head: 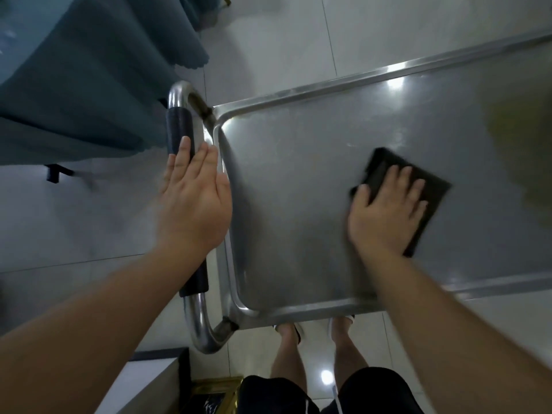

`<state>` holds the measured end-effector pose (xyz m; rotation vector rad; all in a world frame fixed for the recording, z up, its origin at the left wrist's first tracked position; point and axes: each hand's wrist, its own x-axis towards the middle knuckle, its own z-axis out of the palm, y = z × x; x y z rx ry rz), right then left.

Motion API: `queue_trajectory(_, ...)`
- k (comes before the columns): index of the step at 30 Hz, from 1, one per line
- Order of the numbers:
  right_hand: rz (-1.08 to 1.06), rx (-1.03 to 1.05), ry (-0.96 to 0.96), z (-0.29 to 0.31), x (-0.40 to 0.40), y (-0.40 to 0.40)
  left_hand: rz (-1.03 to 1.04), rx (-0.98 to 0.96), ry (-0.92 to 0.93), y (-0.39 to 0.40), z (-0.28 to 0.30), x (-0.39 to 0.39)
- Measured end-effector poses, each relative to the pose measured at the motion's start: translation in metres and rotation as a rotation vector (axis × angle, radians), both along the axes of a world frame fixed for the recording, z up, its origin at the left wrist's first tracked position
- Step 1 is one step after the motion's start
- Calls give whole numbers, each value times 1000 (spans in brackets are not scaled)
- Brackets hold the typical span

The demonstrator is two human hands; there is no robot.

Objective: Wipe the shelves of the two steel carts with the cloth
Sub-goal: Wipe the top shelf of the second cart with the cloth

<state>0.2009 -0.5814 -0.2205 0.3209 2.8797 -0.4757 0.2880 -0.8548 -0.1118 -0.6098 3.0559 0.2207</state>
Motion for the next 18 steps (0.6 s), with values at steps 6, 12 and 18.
queue_trajectory(6,616,-163,-7,3,107,-147,13,43,-17,4,8,0)
queue_trajectory(12,1333,-229,-25,-4,102,-126,40,61,-29,8,10,2)
queue_trajectory(18,893,-2,11,-5,-41,3,64,98,-32,5,8,2)
